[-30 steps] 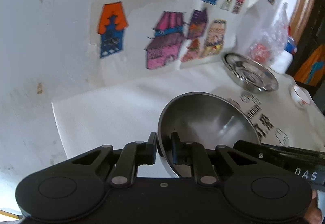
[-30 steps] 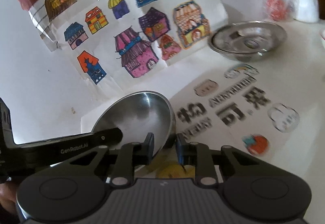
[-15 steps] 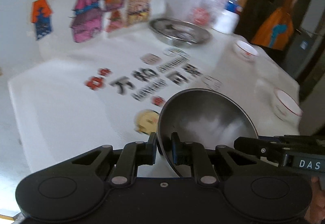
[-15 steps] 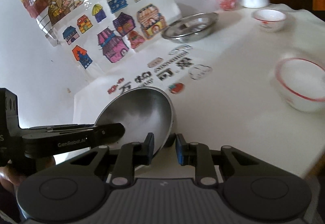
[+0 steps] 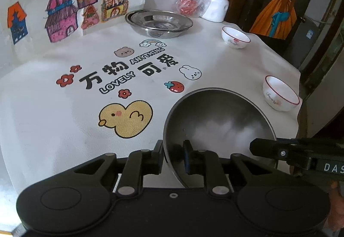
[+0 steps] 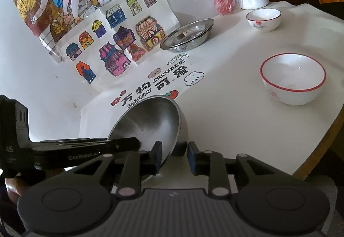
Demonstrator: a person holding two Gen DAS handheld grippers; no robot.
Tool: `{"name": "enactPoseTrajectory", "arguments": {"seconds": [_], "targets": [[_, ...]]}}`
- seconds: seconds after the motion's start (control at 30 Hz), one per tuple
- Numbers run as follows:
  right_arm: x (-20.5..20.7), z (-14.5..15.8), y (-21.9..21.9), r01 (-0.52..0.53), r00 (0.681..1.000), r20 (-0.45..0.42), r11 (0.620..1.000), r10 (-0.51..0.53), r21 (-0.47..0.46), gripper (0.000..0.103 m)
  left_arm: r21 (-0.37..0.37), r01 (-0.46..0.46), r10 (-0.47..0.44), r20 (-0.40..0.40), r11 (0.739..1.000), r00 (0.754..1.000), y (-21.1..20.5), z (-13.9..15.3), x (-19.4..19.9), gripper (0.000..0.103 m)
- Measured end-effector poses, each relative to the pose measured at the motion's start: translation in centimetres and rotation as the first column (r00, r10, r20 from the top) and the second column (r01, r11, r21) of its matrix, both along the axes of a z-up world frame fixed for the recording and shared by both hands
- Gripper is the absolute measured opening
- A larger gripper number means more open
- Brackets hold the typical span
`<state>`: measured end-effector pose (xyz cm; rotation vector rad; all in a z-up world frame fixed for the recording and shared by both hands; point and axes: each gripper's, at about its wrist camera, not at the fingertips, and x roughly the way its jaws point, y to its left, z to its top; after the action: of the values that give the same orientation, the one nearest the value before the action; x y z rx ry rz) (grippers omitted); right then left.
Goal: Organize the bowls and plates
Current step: 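Lift the steel bowl with both grippers and carry it toward the duck print, then lower the steel bowl onto the cloth and open both grippers, then move both grippers to the larger red-rimmed white bowl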
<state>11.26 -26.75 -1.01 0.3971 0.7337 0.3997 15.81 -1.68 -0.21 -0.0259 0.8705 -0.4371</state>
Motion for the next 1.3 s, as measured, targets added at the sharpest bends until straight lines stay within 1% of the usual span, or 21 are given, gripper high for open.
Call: {"name": "enactPoseTrajectory", "arguments": {"seconds": [0.17,0.3,0.37,0.43,0.47,0.5,0.53,0.57,0.6,0.63,0.67,0.73,0.77,0.8,0.83,0.93,1.0,1.07,1.17,1.23,1.3], "targets": [[0.7,-0.5,0.6,-0.037,0.999,-0.015,0.999,0.037,0.028,0.031,0.010,-0.020,0.020,-0.003,1.000,1.000,0.2,0.1,0.2,0.022],[0.8,-0.6,0.6,-0.040,0.999,-0.010,0.999,0.040,0.034,0.032,0.015,-0.038,0.038,-0.003,0.999,0.999,0.5,0.3,0.3,0.027],[0.8,-0.6,0.3,-0.029,1.000,-0.004,0.999,0.029,0.035,0.038,0.018,-0.044,0.044,0.000,0.999,0.999,0.7,0.4,0.3,0.030],[0.6,-0.5,-0.3,-0.015,1.000,0.006,0.999,0.014,0.035,0.050,0.018,-0.051,0.051,0.006,0.999,0.999,1.0,0.5,0.3,0.035],[0.6,-0.5,-0.5,-0.009,1.000,0.010,0.999,0.008,0.033,0.052,0.019,-0.056,0.056,0.013,0.998,0.998,1.1,0.6,0.3,0.041],[0.5,-0.4,-0.8,-0.002,1.000,0.017,1.000,0.001,0.031,0.058,0.019,-0.062,0.062,0.022,0.998,0.998,1.2,0.7,0.2,0.048],[0.4,-0.3,-1.0,0.005,1.000,0.024,1.000,-0.005,0.028,0.061,0.021,-0.069,0.068,0.030,0.997,0.997,1.4,0.8,0.2,0.053],[0.2,-0.2,-1.3,0.014,0.999,0.035,1.000,-0.015,0.025,0.069,0.022,-0.077,0.076,0.040,0.997,0.996,1.5,1.0,0.2,0.061],[0.0,-0.1,-1.5,0.024,0.998,0.050,0.999,-0.025,0.022,0.075,0.022,-0.086,0.085,0.052,0.996,0.995,1.6,1.1,0.1,0.067],[-0.2,0.1,-1.7,0.035,0.997,0.064,0.999,-0.036,0.016,0.080,0.024,-0.095,0.094,0.064,0.995,0.994,1.7,1.3,0.0,0.068],[-0.3,0.3,-2.0,0.046,0.996,0.078,0.999,-0.047,0.012,0.083,0.024,-0.102,0.100,0.074,0.995,0.992,1.8,1.6,0.1,0.071],[-0.7,0.8,-2.6,0.069,0.991,0.113,0.998,-0.069,0.008,0.091,0.027,-0.115,0.111,0.098,0.993,0.989,1.9,2.1,0.1,0.077],[-0.8,1.0,-2.9,0.080,0.988,0.128,0.997,-0.081,0.007,0.093,0.026,-0.121,0.117,0.115,0.992,0.986,1.8,2.4,0.2,0.082],[-0.9,1.4,-3.3,0.094,0.985,0.147,0.996,-0.093,0.003,0.099,0.027,-0.126,0.122,0.133,0.992,0.984,1.7,2.8,0.3,0.087],[-1.1,1.6,-3.6,0.105,0.981,0.166,0.994,-0.102,-0.006,0.103,0.029,-0.129,0.124,0.148,0.991,0.981,1.5,3.1,0.3,0.088],[-1.6,2.5,-5.0,0.162,0.963,0.227,0.985,-0.146,-0.054,0.103,0.035,-0.113,0.105,0.191,0.993,0.976,0.3,4.0,0.6,0.095],[-1.9,2.9,-6.1,0.225,0.944,0.264,0.971,-0.196,-0.084,0.103,0.045,-0.095,0.083,0.215,0.995,0.973,-0.9,4.5,0.8,0.099],[-2.0,3.0,-7.3,0.292,0.925,0.284,0.950,-0.253,-0.106,0.103,0.050,-0.074,0.060,0.227,0.996,0.972,-2.2,5.1,1.2,0.101],[-2.0,2.6,-9.2,0.379,0.897,0.292,0.918,-0.333,-0.115,0.103,0.051,-0.030,0.018,0.217,0.998,0.976,-4.6,5.6,2.1,0.101],[-1.7,2.0,-10.6,0.422,0.882,0.279,0.901,-0.380,-0.105,0.103,0.052,0.004,-0.014,0.196,0.999,0.980,-6.3,5.8,2.8,0.102],[-1.3,1.3,-11.9,0.441,0.876,0.259,0.893,-0.406,-0.091,0.103,0.053,0.033,-0.042,0.172,0.998,0.984,-8.2,5.8,3.6,0.102]]}}
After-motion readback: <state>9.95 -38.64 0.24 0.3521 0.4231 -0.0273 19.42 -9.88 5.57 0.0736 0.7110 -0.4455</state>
